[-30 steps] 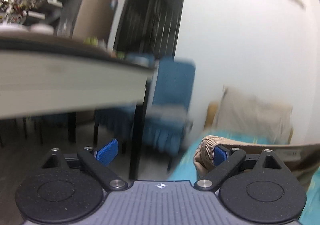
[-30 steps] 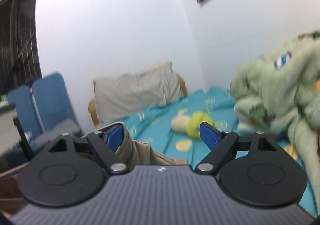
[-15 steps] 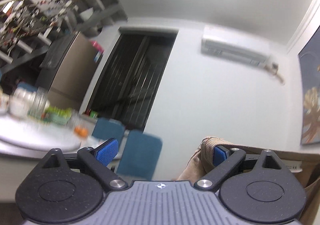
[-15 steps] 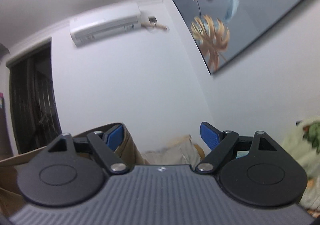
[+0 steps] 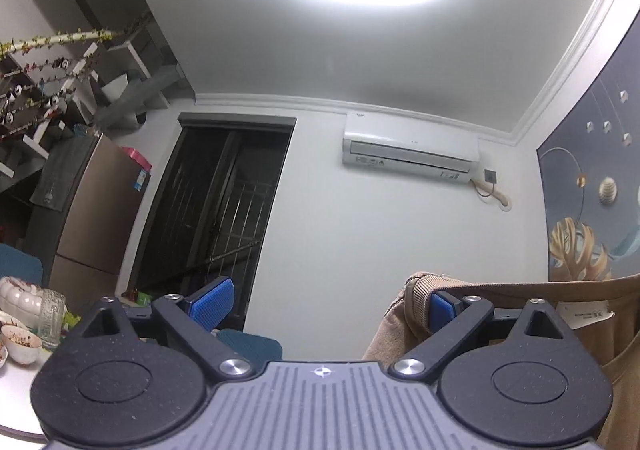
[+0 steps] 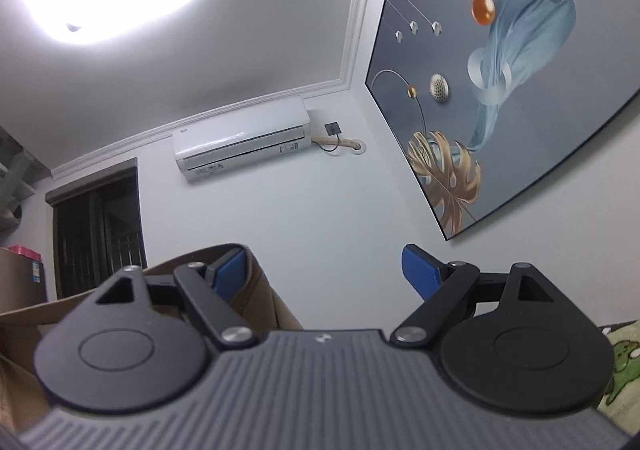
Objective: Fold clothes
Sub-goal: 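Raise the T-shirt high with both grippers to shake it out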
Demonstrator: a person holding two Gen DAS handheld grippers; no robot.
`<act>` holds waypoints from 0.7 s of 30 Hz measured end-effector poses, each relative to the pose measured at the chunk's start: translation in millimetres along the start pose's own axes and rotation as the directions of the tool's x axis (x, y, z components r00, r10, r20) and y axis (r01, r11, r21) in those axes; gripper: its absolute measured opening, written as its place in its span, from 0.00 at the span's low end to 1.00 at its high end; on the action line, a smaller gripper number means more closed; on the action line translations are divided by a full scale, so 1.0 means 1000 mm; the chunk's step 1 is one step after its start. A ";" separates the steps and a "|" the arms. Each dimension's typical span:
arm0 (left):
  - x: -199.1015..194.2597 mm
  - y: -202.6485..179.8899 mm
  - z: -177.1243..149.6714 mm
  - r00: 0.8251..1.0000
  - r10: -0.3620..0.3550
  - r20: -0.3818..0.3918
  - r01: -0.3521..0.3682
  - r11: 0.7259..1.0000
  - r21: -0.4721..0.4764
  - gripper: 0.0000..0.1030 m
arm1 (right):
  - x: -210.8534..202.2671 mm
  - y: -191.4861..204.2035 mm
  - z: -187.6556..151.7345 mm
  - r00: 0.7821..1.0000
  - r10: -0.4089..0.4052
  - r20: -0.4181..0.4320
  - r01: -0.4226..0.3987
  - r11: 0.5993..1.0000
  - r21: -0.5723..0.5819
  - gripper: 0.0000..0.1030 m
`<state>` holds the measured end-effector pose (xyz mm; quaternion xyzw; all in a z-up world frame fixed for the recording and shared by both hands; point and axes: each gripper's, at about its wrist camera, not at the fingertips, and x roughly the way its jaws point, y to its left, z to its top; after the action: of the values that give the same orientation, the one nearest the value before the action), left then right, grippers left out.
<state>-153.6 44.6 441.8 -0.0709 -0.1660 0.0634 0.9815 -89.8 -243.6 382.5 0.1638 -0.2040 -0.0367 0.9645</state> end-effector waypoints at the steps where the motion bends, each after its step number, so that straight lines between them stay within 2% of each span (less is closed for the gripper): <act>1: 0.003 -0.001 -0.002 1.000 0.000 -0.010 0.000 1.000 -0.005 0.95 | 0.001 0.001 0.000 1.000 0.002 -0.003 -0.002 1.000 -0.011 0.83; 4: 0.026 0.010 -0.024 0.999 0.001 -0.049 -0.002 1.000 -0.017 0.95 | 0.017 -0.004 -0.022 0.999 -0.006 -0.044 0.004 0.999 -0.045 0.83; 7: 0.056 0.015 -0.065 0.995 0.004 -0.104 -0.007 1.000 -0.025 0.95 | 0.033 -0.008 -0.045 0.996 -0.015 -0.084 0.008 0.997 -0.079 0.83; 11: 0.103 0.012 -0.126 0.986 0.016 -0.167 -0.016 1.000 -0.001 0.95 | 0.072 -0.020 -0.100 0.985 -0.058 -0.161 0.039 0.992 -0.116 0.83; 16: 0.178 0.008 -0.226 0.962 0.046 -0.267 -0.046 0.999 0.006 0.95 | 0.133 -0.033 -0.193 0.960 -0.103 -0.259 0.063 0.985 -0.162 0.83; 21: 0.259 0.004 -0.358 0.929 0.095 -0.358 -0.082 0.995 0.051 0.95 | 0.196 -0.070 -0.313 0.924 -0.155 -0.350 0.083 0.974 -0.213 0.83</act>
<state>208.5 44.3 189.0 -0.0715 0.0210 0.0963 0.9926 216.2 -242.0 164.2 0.0851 -0.0066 -0.0842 0.9928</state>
